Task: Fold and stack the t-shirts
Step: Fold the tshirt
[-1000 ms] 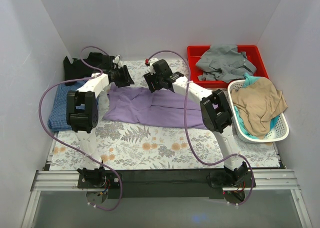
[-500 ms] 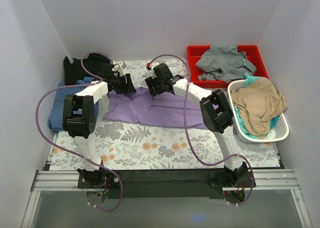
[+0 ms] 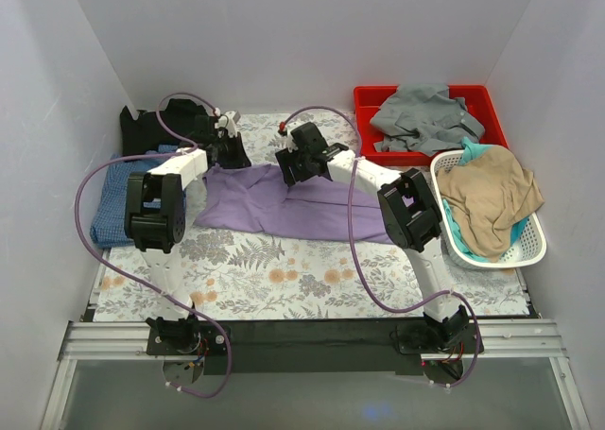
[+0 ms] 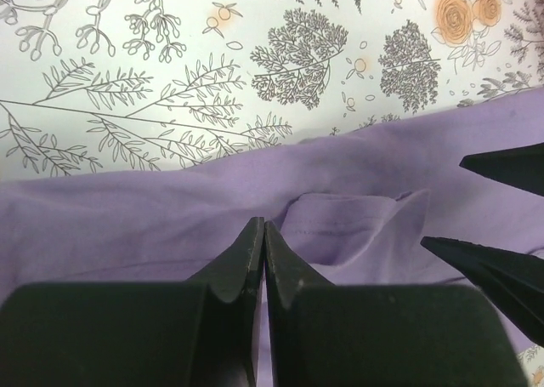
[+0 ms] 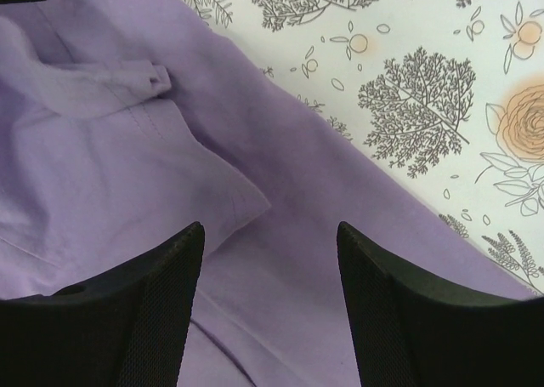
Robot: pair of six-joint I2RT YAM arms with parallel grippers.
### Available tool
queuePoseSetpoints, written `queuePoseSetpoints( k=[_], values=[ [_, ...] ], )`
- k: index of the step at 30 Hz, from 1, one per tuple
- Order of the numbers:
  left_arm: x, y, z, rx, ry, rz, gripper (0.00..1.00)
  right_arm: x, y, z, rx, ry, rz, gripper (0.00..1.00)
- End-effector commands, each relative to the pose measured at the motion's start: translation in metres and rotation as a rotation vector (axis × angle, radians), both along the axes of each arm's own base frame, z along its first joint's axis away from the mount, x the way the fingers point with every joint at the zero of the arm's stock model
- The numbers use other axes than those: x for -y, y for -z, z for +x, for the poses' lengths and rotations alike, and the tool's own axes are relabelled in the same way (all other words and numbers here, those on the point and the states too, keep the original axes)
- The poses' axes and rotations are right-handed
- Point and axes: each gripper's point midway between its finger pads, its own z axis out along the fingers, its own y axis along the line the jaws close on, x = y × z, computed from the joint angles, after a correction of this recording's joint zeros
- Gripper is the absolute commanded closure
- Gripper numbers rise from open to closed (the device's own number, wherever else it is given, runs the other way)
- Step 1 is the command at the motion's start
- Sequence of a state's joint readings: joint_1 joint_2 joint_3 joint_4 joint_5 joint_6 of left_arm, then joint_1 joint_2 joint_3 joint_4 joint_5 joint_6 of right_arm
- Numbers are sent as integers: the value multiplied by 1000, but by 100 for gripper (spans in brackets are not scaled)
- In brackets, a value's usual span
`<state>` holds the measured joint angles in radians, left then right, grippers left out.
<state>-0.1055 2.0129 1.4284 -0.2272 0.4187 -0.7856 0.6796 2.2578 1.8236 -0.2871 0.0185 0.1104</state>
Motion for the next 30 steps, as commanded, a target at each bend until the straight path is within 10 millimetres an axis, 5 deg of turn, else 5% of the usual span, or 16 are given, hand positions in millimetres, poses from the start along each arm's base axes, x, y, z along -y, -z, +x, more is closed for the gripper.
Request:
queuePoseSetpoints(
  k=[1, 2, 3, 6, 13, 19, 24, 30],
  values=[
    [7, -15, 10, 49, 25, -5, 100, 2, -33, 1, 41, 10, 49, 30],
    [8, -16, 10, 51, 31, -5, 94, 2, -35, 1, 45, 13, 52, 30],
    [7, -16, 8, 54, 36, -1, 63, 3, -35, 1, 43, 15, 51, 30],
    [2, -20, 7, 79, 34, 29, 49, 2, -34, -1, 38, 9, 54, 30],
    [13, -36, 4, 108, 92, -21, 36, 0, -27, -8, 4, -9, 68, 30],
    [16, -51, -5, 153, 130, -35, 35, -1, -20, -12, -17, -15, 67, 30],
    [18, -84, -11, 209, 164, -126, 35, -1, -16, -13, -25, -18, 64, 30],
    [17, -64, -20, 152, 201, -98, 35, 2, -20, -11, -13, -6, 59, 30]
  ],
)
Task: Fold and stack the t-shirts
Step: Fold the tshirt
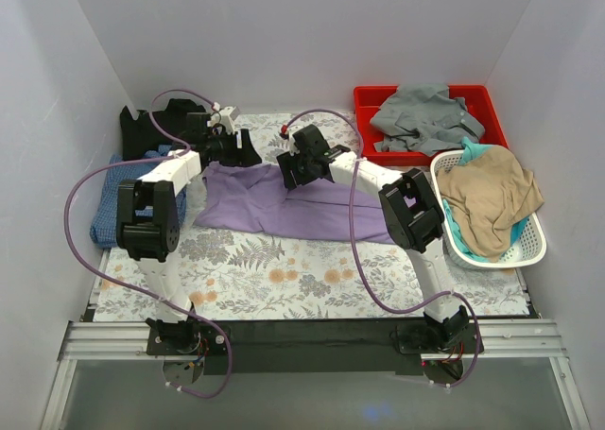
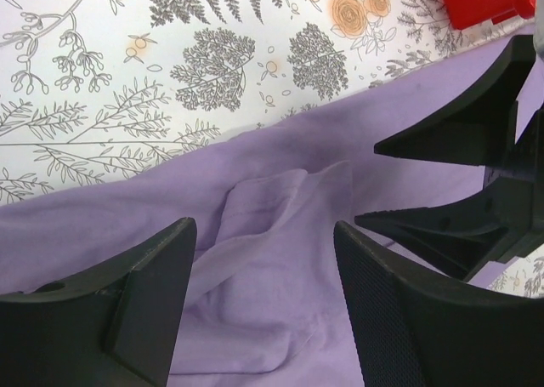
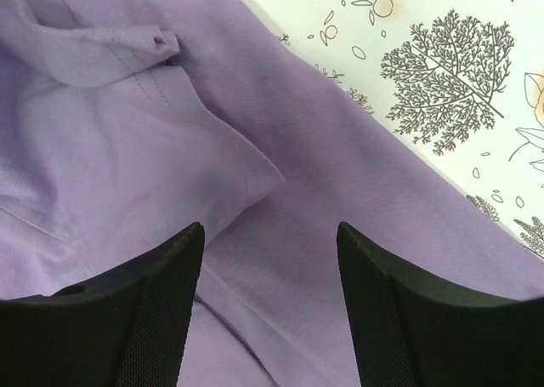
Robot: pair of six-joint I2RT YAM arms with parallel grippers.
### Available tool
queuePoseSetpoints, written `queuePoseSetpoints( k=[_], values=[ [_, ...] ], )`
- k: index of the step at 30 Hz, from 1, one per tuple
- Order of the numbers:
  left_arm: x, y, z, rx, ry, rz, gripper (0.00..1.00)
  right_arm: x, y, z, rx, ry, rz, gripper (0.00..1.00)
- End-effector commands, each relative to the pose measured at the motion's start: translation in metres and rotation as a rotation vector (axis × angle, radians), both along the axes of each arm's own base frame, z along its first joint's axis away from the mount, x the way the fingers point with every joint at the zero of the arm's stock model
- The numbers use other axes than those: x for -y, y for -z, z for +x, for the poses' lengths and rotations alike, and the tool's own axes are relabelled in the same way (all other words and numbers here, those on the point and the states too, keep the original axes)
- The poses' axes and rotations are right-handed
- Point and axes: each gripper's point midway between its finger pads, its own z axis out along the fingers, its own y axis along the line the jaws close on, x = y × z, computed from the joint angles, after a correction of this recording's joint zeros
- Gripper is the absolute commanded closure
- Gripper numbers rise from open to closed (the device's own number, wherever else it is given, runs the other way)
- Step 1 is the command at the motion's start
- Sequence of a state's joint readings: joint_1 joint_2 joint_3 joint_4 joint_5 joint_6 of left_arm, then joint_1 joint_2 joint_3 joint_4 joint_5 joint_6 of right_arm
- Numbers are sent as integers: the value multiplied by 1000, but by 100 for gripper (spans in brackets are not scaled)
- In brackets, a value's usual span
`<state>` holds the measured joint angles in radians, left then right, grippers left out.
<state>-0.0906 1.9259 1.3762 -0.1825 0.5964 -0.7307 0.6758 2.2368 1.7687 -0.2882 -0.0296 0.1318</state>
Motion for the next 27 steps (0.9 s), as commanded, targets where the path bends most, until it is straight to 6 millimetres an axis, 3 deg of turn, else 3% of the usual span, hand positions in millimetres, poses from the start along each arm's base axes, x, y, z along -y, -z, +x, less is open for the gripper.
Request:
queuePoseSetpoints(
  k=[1, 14, 17, 18, 20, 21, 22, 27],
  values=[
    [1, -18, -6, 38, 48, -5, 35, 0, -30, 4, 48, 12, 42, 30],
    [-4, 32, 0, -30, 41, 63, 38, 5, -32, 5, 49, 18, 41, 30],
    [-3, 33, 3, -27, 31, 70, 49, 8, -32, 5, 49, 24, 36, 30],
    [-3, 35, 4, -29, 28, 69, 61, 9, -32, 6, 49, 26, 37, 30],
    [-5, 32, 6, -19, 19, 77, 75, 8, -32, 6, 49, 24, 37, 30],
    [-5, 31, 6, -18, 11, 75, 91, 9, -32, 6, 48, 27, 37, 30],
    [-6, 28, 8, -9, 6, 77, 100, 9, -31, 6, 48, 26, 36, 30],
    [-11, 13, 18, 31, -46, 86, 100, 9, -25, 0, 21, 16, 41, 31]
  ],
)
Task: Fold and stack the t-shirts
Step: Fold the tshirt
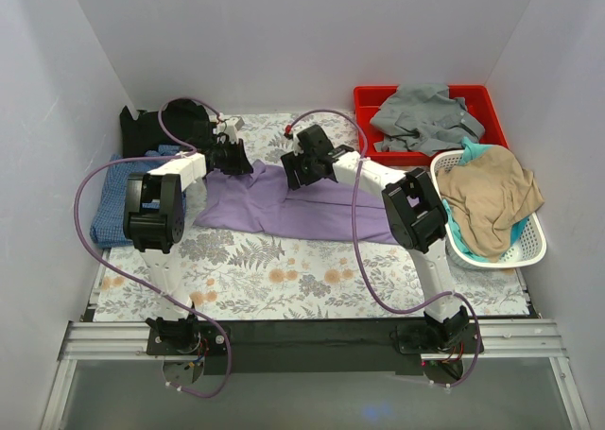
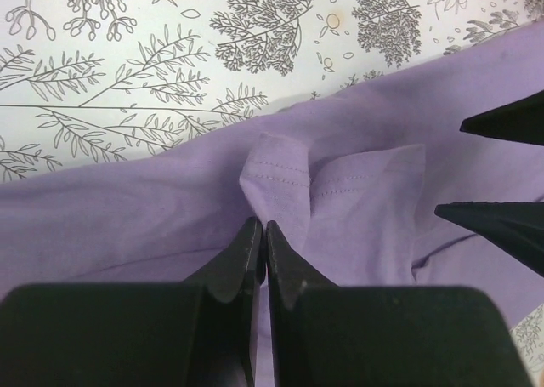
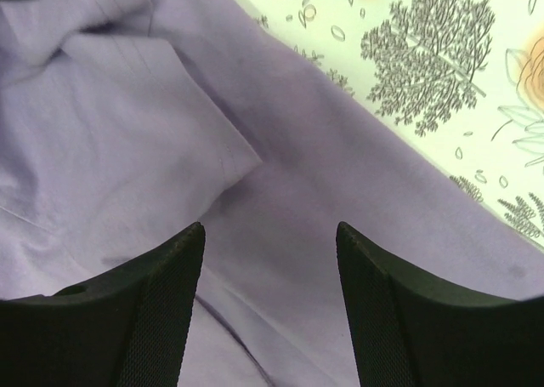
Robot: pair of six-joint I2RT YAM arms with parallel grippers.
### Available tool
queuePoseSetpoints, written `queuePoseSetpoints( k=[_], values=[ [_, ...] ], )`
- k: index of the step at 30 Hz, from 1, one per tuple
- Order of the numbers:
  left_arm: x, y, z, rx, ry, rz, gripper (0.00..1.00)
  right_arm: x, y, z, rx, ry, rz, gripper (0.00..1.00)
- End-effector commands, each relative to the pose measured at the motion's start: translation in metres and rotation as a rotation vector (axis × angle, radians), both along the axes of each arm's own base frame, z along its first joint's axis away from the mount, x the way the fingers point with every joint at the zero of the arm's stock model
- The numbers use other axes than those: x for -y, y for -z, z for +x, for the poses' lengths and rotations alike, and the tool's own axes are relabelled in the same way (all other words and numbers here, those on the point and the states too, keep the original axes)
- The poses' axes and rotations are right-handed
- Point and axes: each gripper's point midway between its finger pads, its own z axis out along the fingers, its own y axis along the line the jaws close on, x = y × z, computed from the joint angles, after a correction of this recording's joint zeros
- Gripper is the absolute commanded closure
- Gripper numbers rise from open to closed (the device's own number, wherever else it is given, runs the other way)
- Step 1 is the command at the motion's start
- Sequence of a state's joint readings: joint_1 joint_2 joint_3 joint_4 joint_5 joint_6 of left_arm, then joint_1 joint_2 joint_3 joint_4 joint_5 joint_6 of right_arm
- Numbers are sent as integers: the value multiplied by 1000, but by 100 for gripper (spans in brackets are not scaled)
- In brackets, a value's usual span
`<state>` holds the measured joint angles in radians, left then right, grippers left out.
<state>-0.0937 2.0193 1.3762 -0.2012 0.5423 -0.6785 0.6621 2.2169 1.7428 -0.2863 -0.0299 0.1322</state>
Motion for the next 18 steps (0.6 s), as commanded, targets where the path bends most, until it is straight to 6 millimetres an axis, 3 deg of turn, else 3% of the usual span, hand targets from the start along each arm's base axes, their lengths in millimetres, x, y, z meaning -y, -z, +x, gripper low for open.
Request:
queuePoseSetpoints(
  k=[1, 8, 14, 15, 17, 18],
  values=[
    [-4, -41, 20, 116, -50, 12, 100, 0, -25, -2, 24, 3, 44, 31],
    [-21, -58, 37, 193, -170, 51, 100, 15, -11, -16, -7, 16, 6, 31],
    [-25, -52, 50, 185, -236, 42, 100, 21, -8, -24, -21, 21, -4, 32],
    [-25, -51, 57, 184, -240, 43, 88, 21, -9, -24, -18, 22, -3, 32],
    [-28, -44, 59, 159, -256, 57, 92, 24, -8, -24, -17, 33, -10, 32],
    [-29, -46, 63, 165, -269, 62, 89, 25, -9, -24, -13, 34, -12, 32]
  ],
)
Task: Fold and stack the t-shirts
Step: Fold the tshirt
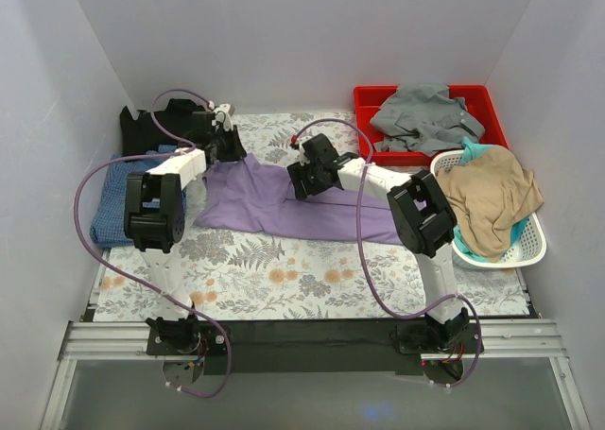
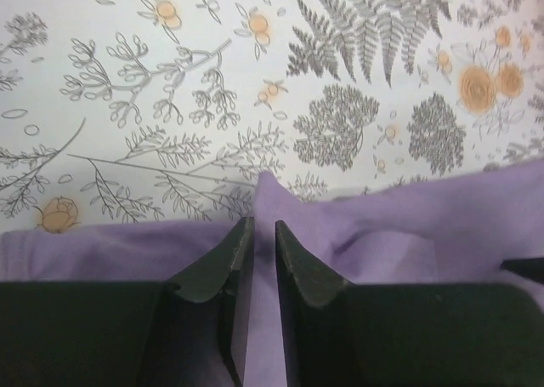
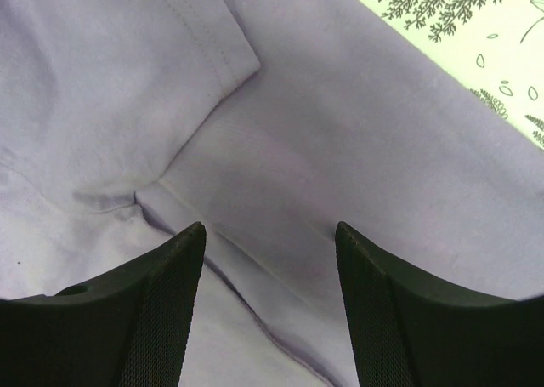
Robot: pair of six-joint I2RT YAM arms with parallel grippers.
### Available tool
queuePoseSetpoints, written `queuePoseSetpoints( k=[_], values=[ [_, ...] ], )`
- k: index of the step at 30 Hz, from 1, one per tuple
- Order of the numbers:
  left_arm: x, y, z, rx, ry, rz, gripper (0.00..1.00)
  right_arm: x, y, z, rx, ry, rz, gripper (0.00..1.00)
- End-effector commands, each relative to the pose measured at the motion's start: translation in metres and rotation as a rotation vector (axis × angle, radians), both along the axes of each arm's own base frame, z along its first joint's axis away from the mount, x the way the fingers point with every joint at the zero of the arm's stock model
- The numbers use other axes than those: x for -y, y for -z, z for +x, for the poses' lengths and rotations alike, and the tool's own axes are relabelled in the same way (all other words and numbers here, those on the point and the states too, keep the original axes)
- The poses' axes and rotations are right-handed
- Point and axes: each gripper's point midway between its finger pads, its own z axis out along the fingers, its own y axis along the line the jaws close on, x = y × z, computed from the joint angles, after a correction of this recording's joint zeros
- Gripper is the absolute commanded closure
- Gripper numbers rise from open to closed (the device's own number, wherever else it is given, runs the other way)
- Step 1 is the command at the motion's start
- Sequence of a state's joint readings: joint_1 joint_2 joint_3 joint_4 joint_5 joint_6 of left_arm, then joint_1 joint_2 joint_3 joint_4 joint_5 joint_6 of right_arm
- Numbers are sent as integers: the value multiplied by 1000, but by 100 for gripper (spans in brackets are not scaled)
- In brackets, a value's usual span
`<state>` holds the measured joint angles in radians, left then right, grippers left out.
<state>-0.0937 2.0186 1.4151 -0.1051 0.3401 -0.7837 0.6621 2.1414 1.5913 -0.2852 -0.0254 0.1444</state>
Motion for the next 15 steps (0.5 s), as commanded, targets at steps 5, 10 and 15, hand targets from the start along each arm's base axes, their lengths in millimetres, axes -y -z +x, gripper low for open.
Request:
queuePoseSetpoints(
  k=[5, 10, 15],
  values=[
    [-22, -21, 32, 46, -143, 70, 68, 12, -26, 6, 73, 43, -5, 32],
    [-27, -33, 4, -22, -172, 74, 67, 28, -35, 7, 122, 62, -55, 32],
    [3, -60, -65, -85, -92, -95, 67, 56, -44, 21, 180, 113, -118, 31]
  ],
)
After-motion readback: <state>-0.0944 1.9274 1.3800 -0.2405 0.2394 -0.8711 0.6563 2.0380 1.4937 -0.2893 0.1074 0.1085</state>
